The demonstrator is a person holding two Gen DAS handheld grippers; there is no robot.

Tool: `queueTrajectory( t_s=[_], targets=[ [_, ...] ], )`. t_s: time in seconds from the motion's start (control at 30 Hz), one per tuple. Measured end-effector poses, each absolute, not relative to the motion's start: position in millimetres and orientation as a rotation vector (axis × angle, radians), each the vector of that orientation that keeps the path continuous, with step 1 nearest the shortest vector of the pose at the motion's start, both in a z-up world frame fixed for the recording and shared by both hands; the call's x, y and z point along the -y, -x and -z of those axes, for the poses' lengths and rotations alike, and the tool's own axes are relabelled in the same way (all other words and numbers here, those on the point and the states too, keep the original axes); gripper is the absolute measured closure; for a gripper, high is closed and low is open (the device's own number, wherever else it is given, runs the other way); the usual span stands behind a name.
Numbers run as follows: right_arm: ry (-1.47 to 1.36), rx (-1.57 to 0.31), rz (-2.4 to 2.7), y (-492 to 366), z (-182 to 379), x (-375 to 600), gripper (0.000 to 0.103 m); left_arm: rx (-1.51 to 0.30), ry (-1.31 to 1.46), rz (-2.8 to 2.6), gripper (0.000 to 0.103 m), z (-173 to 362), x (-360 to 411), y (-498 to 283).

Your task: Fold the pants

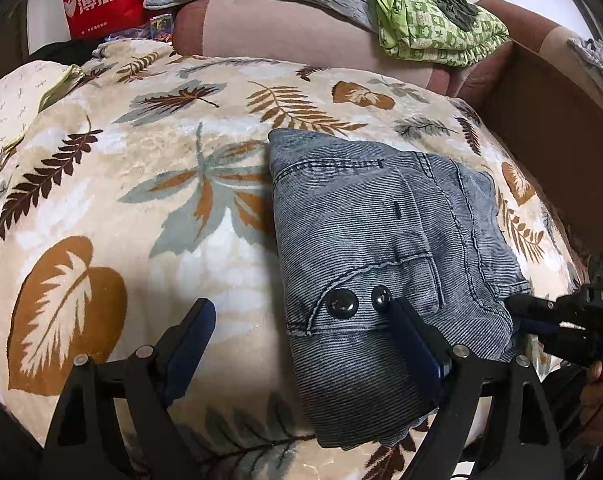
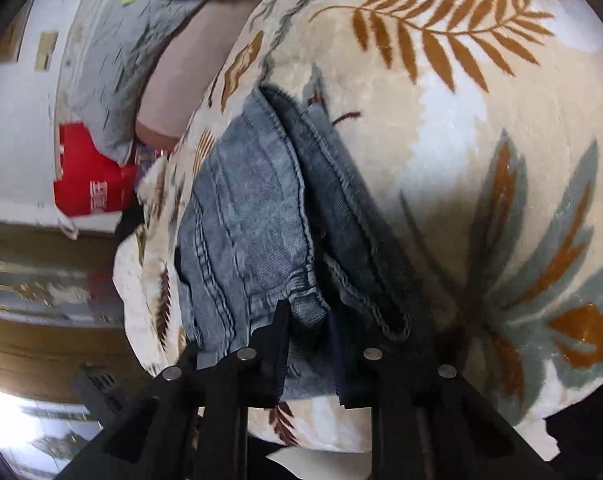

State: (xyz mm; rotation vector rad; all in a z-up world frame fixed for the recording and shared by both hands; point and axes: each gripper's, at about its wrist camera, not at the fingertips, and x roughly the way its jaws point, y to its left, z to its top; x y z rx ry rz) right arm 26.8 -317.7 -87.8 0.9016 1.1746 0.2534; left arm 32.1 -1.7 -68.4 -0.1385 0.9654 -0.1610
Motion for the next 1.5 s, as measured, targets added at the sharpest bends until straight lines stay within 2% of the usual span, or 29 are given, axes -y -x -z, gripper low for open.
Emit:
queueTrajectory(
  t_s=[0.03,0.1,0.13,0.2,0.23,0.27,0.3,0.4,0.53,0.6,0.7,0.77,0.8,0.9,0.97,1.07,1.13,1.17,1.2,1.27,1.33,1.37,1.5],
  targets=[
    [-0.913,-1.184,-0.239,-24.5,88.5,317.7,0.073,-0.965,0.142,0.160,0.013,69.0,1.7,-32.2],
    [-0.970,-1.165,-0.243,-22.1,89.4,318.7,0.043,-0.964,0.143,0.157,0.013,69.9,2.7,-32.1],
    [-0.991,-1.148,-0.260,-22.0,89.7,319.3,0.041,-0.962,0.140,0.155,0.013,70.0,3.4,-32.0],
    [-0.962,-1.153,-0.260,-27.5,88.4,314.2,0.042,-0.962,0.132,0.155,0.013,69.4,3.9,-32.1],
    [-0.944,-1.155,-0.265,-30.7,88.1,310.5,0.048,-0.963,0.129,0.156,0.013,69.3,3.8,-32.3],
    [-0.931,-1.161,-0.255,-32.2,88.8,309.5,0.079,-0.965,0.127,0.155,0.013,68.6,3.6,-32.5],
    [-0.926,-1.164,-0.255,-33.5,90.9,308.8,0.088,-0.969,0.125,0.155,0.013,68.0,3.5,-32.4],
    [-0.834,-1.109,-0.258,-27.8,71.6,303.2,0.091,-0.939,0.103,0.136,0.013,56.7,2.7,-28.6],
    [-0.686,-1.025,-0.247,-14.1,32.2,298.1,0.092,-0.877,0.099,0.137,0.013,32.0,5.9,-25.8],
    [-0.627,-1.023,-0.226,-8.4,30.3,297.2,0.091,-0.850,0.064,0.152,0.013,25.0,17.2,-25.5],
    [-0.594,-1.127,-0.187,-10.7,72.9,291.0,0.091,-0.912,-0.050,0.169,0.013,46.6,43.9,-31.7],
    [-0.608,-1.114,-0.178,-7.5,84.6,295.3,0.090,-0.963,-0.140,0.157,0.012,70.0,55.9,-33.7],
    [-0.613,-1.110,-0.183,-7.4,82.1,295.5,0.088,-0.922,-0.122,0.150,0.009,71.4,52.6,-30.7],
    [-0.575,-1.128,-0.190,-7.3,70.3,298.3,0.079,-0.949,-0.065,0.158,0.008,72.0,44.0,-34.2],
    [-0.550,-1.081,-0.153,-0.6,49.9,307.7,0.079,-0.946,-0.071,0.165,0.008,71.7,42.8,-34.6],
    [-0.552,-0.969,-0.142,1.2,11.6,313.7,0.073,-0.938,-0.070,0.163,0.008,72.2,43.1,-32.6],
    [-0.545,-0.943,-0.212,-6.9,-0.8,304.4,0.061,-0.939,-0.062,0.167,0.008,73.6,42.3,-33.7],
    [-0.548,-0.943,-0.255,-14.0,-1.6,298.6,0.050,-0.940,-0.060,0.169,0.008,75.8,43.5,-32.8],
    [-0.556,-0.951,-0.285,-22.2,2.0,292.6,0.046,-0.940,-0.057,0.173,0.008,76.3,43.1,-32.4],
    [-0.576,-1.015,-0.300,-35.6,28.6,285.5,0.046,-0.942,-0.049,0.177,0.008,77.2,42.4,-32.7],
    [-0.574,-1.140,-0.215,-41.3,71.0,288.4,0.061,-0.955,-0.024,0.198,0.008,74.1,39.5,-32.8],
    [-0.578,-1.121,-0.193,-37.0,80.6,293.8,0.083,-0.949,0.003,0.205,0.008,68.0,35.2,-30.2],
    [-0.594,-1.142,-0.187,-36.6,67.5,301.4,0.086,-0.847,0.000,0.184,0.009,46.5,29.9,-20.3]
  ],
)
